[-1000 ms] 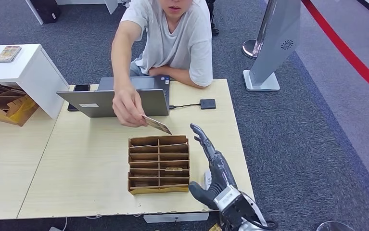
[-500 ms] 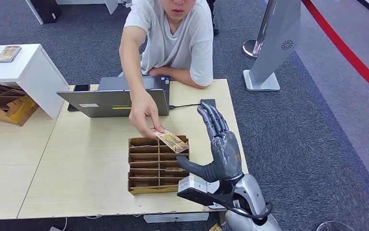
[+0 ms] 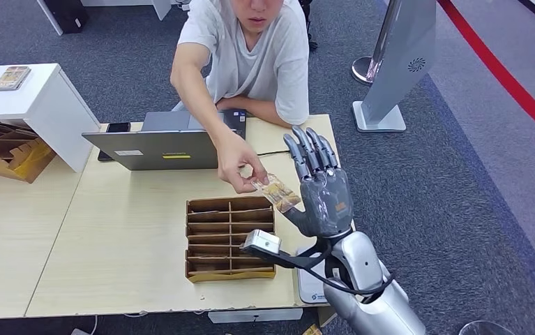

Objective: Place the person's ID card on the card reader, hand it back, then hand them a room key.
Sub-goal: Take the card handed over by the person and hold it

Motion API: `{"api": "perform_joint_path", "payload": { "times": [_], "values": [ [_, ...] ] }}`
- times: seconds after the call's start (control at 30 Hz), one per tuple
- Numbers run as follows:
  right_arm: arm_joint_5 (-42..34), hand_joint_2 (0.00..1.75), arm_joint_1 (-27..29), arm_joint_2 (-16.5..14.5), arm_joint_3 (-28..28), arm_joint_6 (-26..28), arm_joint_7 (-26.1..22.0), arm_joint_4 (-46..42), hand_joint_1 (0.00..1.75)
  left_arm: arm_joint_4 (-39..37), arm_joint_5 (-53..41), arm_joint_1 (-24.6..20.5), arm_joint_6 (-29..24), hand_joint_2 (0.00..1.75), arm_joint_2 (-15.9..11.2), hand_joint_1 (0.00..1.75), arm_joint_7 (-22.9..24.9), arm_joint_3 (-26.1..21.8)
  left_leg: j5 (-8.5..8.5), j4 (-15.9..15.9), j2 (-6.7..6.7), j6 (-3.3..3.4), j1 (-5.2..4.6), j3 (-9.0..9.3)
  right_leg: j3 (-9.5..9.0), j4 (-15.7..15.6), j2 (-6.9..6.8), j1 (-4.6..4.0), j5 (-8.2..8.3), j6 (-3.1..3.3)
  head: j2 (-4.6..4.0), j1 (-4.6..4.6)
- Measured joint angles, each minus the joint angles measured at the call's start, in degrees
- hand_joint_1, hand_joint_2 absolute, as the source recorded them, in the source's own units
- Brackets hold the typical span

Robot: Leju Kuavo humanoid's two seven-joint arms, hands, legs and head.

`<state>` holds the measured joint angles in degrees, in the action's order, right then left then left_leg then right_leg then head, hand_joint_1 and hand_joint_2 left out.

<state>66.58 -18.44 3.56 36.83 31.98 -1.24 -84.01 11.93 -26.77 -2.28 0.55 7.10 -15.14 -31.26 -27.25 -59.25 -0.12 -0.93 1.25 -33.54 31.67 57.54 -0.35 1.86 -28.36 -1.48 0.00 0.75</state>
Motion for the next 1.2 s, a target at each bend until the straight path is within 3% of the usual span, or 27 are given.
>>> {"api": "perform_joint_path", "payload": {
  "times": [0.5,0.57,0.63,0.7,1.2],
  "values": [
    [0.91,1.75,-0.02,0.2,-0.06,0.21,0.69,0.54,0.03,0.0,-0.38,-0.01,0.06,0.0,0.14,0.0,0.06,0.16,0.0,0.0,0.0,0.0,0.0,0.01,0.01,0.0,0.0,0.0,0.0,0.0,0.0,0.01],
    [1.0,1.75,0.31,0.4,-0.2,0.23,0.79,0.27,0.7,0.0,-0.41,0.0,0.09,0.0,0.14,0.0,0.06,0.16,0.0,-0.01,0.0,0.0,0.0,0.01,0.01,0.0,0.0,0.0,0.0,0.0,0.0,0.0],
    [1.08,1.75,0.77,0.67,-0.43,0.25,0.94,-0.16,1.54,0.0,-0.44,0.0,0.11,0.0,0.14,0.0,0.06,0.16,0.0,-0.01,0.0,0.0,0.0,0.0,0.01,0.0,0.0,0.0,0.0,0.0,0.0,0.0],
    [1.15,1.75,1.19,0.94,-0.64,0.26,1.11,-0.55,1.74,0.0,-0.47,0.0,0.14,0.0,0.14,0.0,0.06,0.16,0.0,-0.01,0.0,0.0,0.0,0.0,0.01,0.0,0.0,0.0,0.0,0.0,0.0,0.01],
    [-0.23,1.75,2.74,1.48,-1.49,-0.54,0.41,-2.45,1.75,0.0,-1.18,0.01,0.5,0.0,0.14,0.0,0.06,0.2,0.0,0.0,0.0,0.0,0.0,0.0,0.01,0.0,0.01,0.0,0.0,0.0,0.0,0.01]
  ]
}}
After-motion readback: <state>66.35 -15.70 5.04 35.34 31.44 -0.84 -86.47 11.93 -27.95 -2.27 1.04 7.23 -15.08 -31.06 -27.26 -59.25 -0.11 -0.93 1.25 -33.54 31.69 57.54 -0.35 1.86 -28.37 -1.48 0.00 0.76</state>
